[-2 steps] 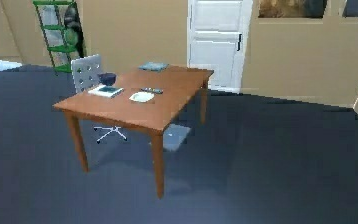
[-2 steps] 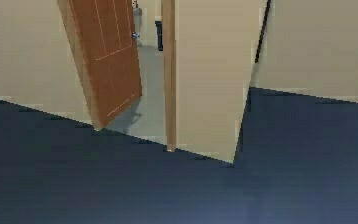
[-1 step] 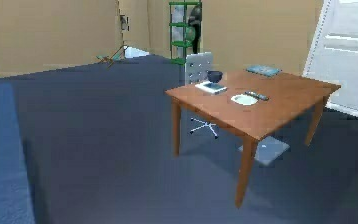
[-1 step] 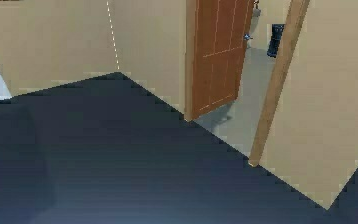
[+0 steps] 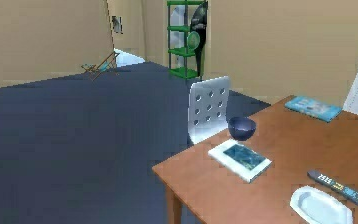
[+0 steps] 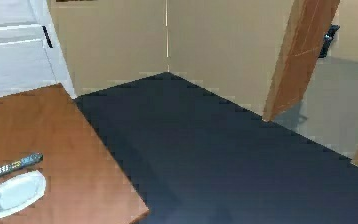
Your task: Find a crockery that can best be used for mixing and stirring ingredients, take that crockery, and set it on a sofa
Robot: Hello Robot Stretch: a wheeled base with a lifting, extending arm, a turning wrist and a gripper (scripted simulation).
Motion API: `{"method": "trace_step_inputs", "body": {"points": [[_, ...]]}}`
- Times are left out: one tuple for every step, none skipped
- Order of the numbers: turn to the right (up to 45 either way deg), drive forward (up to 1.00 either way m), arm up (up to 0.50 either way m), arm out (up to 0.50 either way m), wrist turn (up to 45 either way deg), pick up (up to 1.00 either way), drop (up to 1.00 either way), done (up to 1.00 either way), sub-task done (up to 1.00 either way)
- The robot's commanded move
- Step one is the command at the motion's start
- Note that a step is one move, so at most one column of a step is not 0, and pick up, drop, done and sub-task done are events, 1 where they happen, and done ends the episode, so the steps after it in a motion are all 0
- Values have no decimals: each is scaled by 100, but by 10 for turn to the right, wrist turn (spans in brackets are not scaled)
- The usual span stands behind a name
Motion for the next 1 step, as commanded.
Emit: {"method": "trace_step_inputs", "body": {"points": [[-120,0,0,0,0,0,0,0,0]]}}
